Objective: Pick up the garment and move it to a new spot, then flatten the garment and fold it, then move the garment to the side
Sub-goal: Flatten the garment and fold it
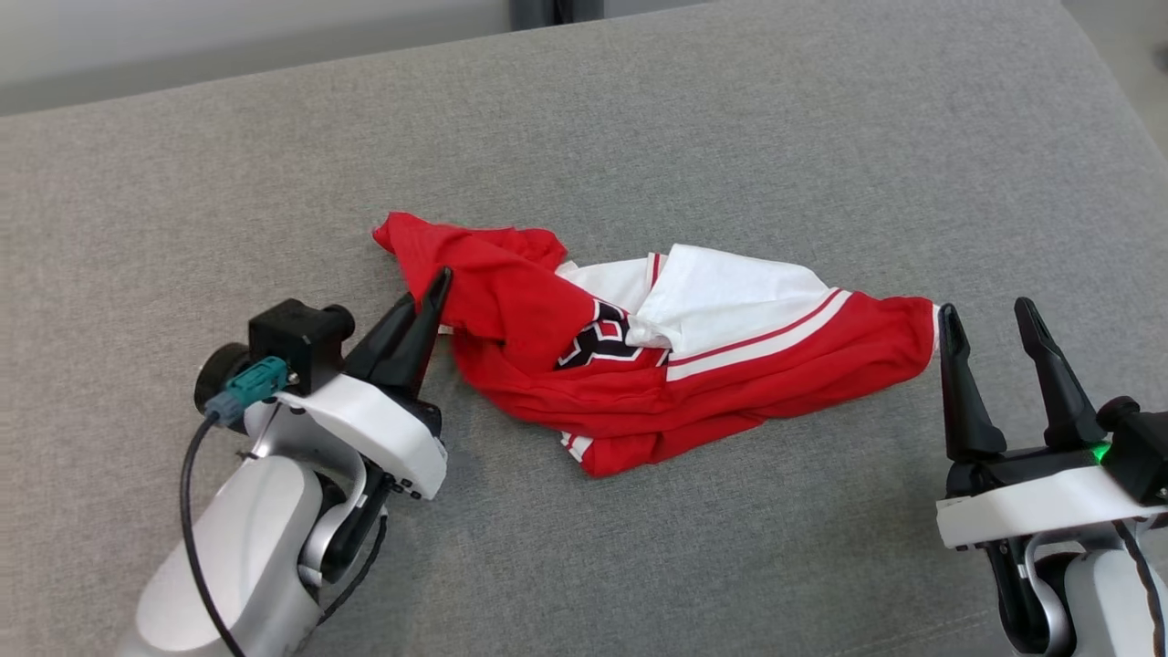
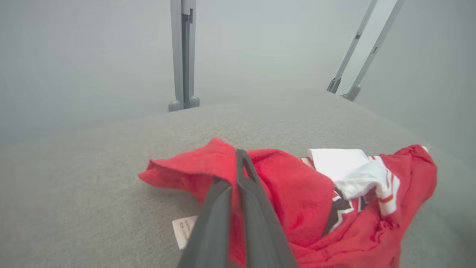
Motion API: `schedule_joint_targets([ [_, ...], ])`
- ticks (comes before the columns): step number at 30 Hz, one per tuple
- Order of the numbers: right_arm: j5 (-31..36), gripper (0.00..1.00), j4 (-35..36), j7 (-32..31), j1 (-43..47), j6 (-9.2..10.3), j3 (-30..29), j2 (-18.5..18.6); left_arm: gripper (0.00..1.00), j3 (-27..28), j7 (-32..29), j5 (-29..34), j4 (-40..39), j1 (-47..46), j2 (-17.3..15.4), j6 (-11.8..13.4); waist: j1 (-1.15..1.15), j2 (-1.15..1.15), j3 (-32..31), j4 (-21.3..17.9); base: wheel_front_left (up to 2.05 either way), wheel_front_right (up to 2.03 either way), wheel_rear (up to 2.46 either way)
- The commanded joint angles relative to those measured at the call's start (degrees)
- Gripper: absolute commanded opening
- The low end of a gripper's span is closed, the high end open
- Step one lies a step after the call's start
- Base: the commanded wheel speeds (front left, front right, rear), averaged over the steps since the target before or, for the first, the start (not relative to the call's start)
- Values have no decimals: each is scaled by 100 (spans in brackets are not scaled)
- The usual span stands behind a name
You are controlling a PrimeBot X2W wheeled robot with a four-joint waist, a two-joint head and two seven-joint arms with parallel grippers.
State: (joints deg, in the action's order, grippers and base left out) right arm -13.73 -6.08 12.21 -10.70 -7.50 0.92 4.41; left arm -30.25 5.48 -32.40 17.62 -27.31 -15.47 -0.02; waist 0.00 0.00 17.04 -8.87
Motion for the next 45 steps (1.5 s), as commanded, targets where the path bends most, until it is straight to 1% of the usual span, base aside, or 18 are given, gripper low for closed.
schedule_joint_targets([
  [1, -45, 100, -3, 48, 47, 2, -17, 13, 0, 55, -19, 23, -169, 47, -106, 44, 0, 0, -38, 77, 0, 0, 0],
  [7, -60, 100, 15, 21, 105, 2, -183, 18, 0, 159, -510, 199, -1817, 241, -736, 287, 0, 0, -143, 410, 0, 0, 0],
  [11, -59, 100, 26, 8, 162, 2, -307, 12, 0, 299, -951, 321, -3040, 413, -1162, 545, 0, 0, -214, 626, 0, 0, 0],
  [12, -70, 100, 36, 5, 171, 2, -371, 6, 0, 348, -1174, 351, -3606, 523, -1332, 672, 0, 0, -235, 726, 0, 0, 0],
  [17, -77, 100, 73, -14, 186, 2, -449, -18, 0, 366, -1660, 422, -4803, 807, -1559, 978, 0, 0, -231, 909, 0, 0, 0],
  [20, -97, 100, 85, -33, 160, 2, -433, -31, 0, 376, -1819, 321, -5021, 947, -1565, 1089, 0, 0, -216, 932, 0, 0, 0],
  [22, -111, 100, 90, -47, 103, 2, -376, -44, 0, 386, -1848, 191, -4837, 970, -1509, 1107, 0, 0, -186, 893, 0, 0, 0],
  [24, -138, 100, 80, -55, 55, 2, -317, -45, 0, 409, -1799, 186, -4420, 885, -1515, 1062, 0, 0, -148, 810, 0, 0, 0],
  [26, -157, 100, 67, -56, 25, 2, -283, -52, 0, 415, -1676, -66, -3909, 778, -1279, 973, 0, 0, -105, 703, 0, 0, 0],
  [27, -167, 100, 48, -66, 7, 2, -268, -52, 0, 438, -1620, -17, -3576, 693, -1308, 933, 0, 0, -78, 635, 0, 0, 0],
  [29, -189, 100, 35, -73, -41, 1, -213, -62, 0, 459, -1444, -259, -2916, 540, -1054, 809, 0, 0, -16, 499, 0, 0, 0],
  [30, -196, 100, 17, -70, -53, 1, -200, -66, 0, 476, -1346, -254, -2572, 436, -997, 763, 0, 0, 10, 429, 0, 0, 0],
  [31, -196, 100, 17, -70, -53, 1, -200, -66, 0, 476, -1346, -254, -2572, 436, -997, 763, 0, 0, 10, 429, 0, 0, 0],
  [32, -189, 100, -3, -71, -57, 1, -176, -66, 0, 526, -1236, -289, -2230, 320, -937, 722, 0, 0, 40, 358, 0, 0, 0],
  [34, -214, 100, -32, -49, -65, 1, -175, -73, 0, 591, -1003, -450, -1555, 84, -685, 610, 0, 0, 99, 246, 0, 0, 0],
  [39, -262, 100, -99, -4, -136, 1, -123, -92, 0, 677, -438, -548, -40, -554, -309, 333, 0, 0, 233, 27, 0, 0, 0],
  [42, -291, 100, -123, 19, -174, 1, -87, -96, 0, 656, -154, -475, 731, -940, -163, 160, 0, 0, 305, -60, 0, 0, 0],
  [45, -297, 100, -131, 56, -222, 1, -52, -102, 0, 658, 222, -370, 1331, -1364, -56, 57, 0, 0, 385, -111, 0, 0, 0],
])
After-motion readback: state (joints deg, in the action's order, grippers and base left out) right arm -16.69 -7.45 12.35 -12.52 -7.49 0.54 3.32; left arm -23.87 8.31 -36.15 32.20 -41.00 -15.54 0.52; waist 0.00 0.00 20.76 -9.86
